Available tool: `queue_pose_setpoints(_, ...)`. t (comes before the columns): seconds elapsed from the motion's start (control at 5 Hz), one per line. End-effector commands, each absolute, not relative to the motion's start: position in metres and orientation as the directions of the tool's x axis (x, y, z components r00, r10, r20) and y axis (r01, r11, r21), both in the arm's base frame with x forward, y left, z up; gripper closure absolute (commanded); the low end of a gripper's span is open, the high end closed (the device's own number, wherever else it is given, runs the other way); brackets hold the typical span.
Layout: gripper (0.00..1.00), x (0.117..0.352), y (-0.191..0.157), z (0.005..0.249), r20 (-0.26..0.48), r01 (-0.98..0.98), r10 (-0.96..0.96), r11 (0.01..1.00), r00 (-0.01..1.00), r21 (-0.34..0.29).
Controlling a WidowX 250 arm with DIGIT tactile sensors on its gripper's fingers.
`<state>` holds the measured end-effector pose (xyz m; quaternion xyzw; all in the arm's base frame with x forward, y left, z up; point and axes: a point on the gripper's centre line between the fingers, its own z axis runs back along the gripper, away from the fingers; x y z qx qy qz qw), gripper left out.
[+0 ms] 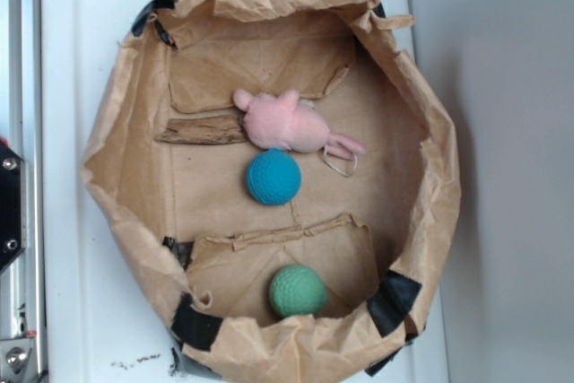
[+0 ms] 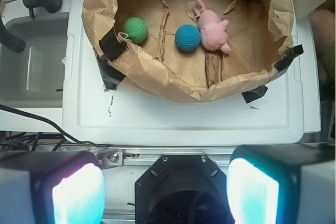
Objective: Grab the blue ball.
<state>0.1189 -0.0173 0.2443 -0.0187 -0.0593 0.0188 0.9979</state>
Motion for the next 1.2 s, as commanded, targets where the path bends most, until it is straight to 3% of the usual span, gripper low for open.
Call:
queue_pose_setpoints(0.0, 0.0, 0.119, -0.017, 0.244, 0.118, -0.035, 0.04, 0.999, 0.992, -0.04)
queue_pose_setpoints(0.2, 0.0, 0.167, -0.023, 0.228, 0.115, -0.11, 0.108, 0.994, 0.988, 0.013)
queue_pose_setpoints(0.4, 0.0, 0.2, -0.023, 0.21, 0.111, -0.153, 0.144, 0.985, 0.983, 0.081)
queue_pose_setpoints(1.0, 0.0, 0.2, -0.023, 0.21, 0.111, -0.153, 0.144, 0.985, 0.983, 0.081)
